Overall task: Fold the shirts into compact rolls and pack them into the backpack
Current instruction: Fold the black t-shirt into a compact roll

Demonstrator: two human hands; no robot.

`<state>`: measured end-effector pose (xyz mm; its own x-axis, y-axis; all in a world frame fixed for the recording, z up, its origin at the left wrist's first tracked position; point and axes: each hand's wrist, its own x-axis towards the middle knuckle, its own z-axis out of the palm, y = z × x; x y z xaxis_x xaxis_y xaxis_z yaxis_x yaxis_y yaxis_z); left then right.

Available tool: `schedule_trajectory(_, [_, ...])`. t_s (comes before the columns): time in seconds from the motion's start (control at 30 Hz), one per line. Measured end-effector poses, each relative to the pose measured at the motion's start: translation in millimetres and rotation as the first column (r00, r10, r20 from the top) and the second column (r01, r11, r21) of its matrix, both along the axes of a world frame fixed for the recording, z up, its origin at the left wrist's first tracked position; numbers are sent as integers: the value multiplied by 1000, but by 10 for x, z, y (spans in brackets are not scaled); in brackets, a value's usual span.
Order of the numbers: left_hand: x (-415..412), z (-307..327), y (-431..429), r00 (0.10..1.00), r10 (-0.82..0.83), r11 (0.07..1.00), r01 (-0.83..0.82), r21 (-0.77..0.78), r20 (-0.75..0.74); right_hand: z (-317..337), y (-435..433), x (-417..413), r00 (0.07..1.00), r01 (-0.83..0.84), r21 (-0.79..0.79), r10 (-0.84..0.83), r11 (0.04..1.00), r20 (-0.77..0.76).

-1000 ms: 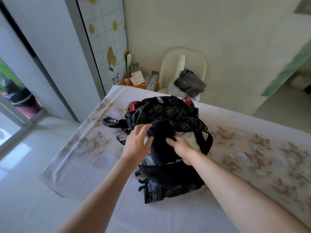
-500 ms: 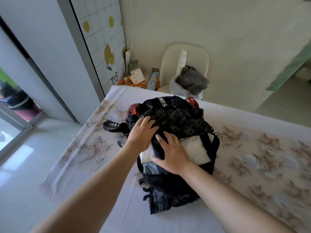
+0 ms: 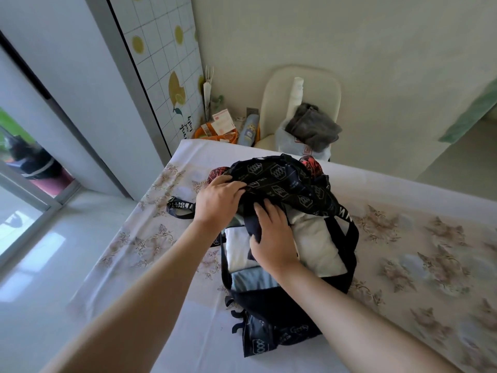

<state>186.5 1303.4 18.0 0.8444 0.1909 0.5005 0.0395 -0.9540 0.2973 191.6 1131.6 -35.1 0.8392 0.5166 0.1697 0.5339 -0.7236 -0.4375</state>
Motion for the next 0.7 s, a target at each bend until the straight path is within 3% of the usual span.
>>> schedule_trajectory(0.17, [-62, -77, -8, 999, -22, 999, 21, -43, -34, -128, 82, 45, 954, -138, -123, 99, 983, -283])
schedule_trajectory(0.2, [-64, -93, -10, 998, -27, 999, 25, -41, -57, -127, 76, 59, 938, -145, -85, 110, 986, -328])
schedule_trajectory(0.3, [-108, -126, -83, 989, -33, 998, 41, 53, -142, -92, -19, 107, 896, 7, 307, 130, 952, -424])
schedule_trajectory(0.37, [-225, -144, -237, 994, -70, 990, 80, 116, -84, -135, -156, 87, 941, 81, 361, 48, 929, -335])
schedule_trajectory(0.43, [-364, -233, -436, 982, -187, 974, 190, 125, -40, -205, -289, 52, 971, 66, 279, 2, 958, -239])
schedule_trajectory(0.5, [-453, -416, -581, 962, -242, 962, 255, 98, -128, -275, -378, 20, 972, -25, 128, 54, 991, -228])
schedule_trajectory(0.7, [-742, -904, -611, 917, -95, 992, 121, 42, -388, -357, -466, -39, 966, -182, -129, 153, 975, -208])
